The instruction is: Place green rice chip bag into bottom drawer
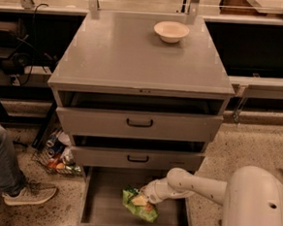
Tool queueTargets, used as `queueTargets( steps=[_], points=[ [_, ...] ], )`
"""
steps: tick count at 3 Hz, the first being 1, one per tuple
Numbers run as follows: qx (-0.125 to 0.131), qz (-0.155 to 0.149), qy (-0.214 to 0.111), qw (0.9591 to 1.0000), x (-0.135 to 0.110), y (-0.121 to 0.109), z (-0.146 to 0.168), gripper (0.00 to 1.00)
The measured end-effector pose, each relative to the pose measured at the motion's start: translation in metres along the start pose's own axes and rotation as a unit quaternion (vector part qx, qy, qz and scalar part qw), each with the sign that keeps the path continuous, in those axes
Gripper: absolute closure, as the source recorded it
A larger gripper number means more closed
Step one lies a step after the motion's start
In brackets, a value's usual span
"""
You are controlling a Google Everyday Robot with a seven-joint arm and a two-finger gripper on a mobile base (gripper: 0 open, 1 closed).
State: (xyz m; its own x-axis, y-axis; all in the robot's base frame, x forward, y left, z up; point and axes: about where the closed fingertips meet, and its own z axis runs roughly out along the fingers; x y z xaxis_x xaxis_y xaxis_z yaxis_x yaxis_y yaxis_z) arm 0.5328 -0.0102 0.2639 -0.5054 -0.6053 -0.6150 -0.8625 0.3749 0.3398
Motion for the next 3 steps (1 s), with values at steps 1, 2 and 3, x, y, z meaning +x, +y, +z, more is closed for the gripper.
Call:
queueTargets(
  steps=[1,2,3],
  points=[
    [0.008,0.005,0.0,1.0,0.0,-0.0063,0.0025,0.74],
    [0.015,0.009,0.001,0.9998,0.0002,-0.0088,0.0031,0.51],
    [0.02,0.012,0.003,0.9997,0.0002,-0.0104,0.0027,0.2]
  ],
)
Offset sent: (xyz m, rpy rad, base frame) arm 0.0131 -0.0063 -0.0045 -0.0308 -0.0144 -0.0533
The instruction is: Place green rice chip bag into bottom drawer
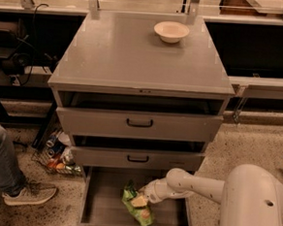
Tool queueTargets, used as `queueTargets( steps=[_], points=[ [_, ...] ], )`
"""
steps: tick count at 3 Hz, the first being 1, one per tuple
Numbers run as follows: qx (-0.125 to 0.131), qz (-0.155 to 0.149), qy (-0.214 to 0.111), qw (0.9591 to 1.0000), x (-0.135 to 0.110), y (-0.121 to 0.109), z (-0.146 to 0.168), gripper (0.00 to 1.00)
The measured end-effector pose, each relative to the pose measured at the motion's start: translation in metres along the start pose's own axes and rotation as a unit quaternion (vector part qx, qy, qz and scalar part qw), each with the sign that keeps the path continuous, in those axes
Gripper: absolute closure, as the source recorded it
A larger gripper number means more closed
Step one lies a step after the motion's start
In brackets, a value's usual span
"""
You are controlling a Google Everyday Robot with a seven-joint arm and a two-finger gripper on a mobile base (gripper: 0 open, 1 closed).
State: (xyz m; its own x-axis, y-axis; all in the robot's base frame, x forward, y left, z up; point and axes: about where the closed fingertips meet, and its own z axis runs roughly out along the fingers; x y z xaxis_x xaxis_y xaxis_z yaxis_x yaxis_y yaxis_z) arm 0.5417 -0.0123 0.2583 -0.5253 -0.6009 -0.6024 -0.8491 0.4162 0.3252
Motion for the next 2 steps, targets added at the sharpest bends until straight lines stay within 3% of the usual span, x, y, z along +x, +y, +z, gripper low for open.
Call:
queueTargets(
  steps=[1,2],
  points=[
    [0.002,0.001,0.001,1.0,0.0,-0.001,-0.002,0.0],
    [0.008,0.009,-0.008,0.9999,0.009,0.005,-0.027,0.0]
  ],
)
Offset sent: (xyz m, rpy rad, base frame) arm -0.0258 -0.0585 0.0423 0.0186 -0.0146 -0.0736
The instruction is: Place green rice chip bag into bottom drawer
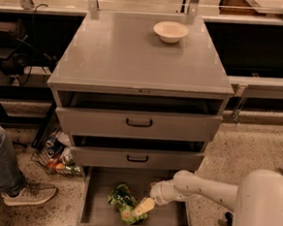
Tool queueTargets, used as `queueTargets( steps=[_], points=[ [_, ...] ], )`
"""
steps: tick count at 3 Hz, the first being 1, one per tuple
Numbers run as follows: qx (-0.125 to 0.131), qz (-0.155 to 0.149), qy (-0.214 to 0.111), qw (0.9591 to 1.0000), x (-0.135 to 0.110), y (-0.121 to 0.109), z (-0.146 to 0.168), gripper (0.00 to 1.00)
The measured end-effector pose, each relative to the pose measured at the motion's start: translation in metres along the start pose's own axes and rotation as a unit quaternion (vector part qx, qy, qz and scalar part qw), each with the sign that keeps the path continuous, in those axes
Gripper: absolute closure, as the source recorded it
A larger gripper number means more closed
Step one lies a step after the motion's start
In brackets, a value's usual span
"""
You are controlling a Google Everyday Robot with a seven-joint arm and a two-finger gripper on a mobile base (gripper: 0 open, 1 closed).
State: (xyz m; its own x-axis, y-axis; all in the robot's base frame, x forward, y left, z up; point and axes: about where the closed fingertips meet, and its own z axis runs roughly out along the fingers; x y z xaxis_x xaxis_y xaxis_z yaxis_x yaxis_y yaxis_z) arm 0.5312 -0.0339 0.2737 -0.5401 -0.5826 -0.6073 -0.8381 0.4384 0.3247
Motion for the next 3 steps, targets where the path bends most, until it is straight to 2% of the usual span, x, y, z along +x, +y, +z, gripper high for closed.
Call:
queueTargets(
  steps=[1,2,3],
  points=[
    [0.023,0.02,-0.018,0.9994,0.013,0.01,-0.05,0.0],
    [0.054,0.045,-0.036,0.9969,0.04,0.028,-0.115,0.0],
    [0.075,0.056,-0.045,0.9946,0.056,0.041,-0.164,0.0]
  ],
)
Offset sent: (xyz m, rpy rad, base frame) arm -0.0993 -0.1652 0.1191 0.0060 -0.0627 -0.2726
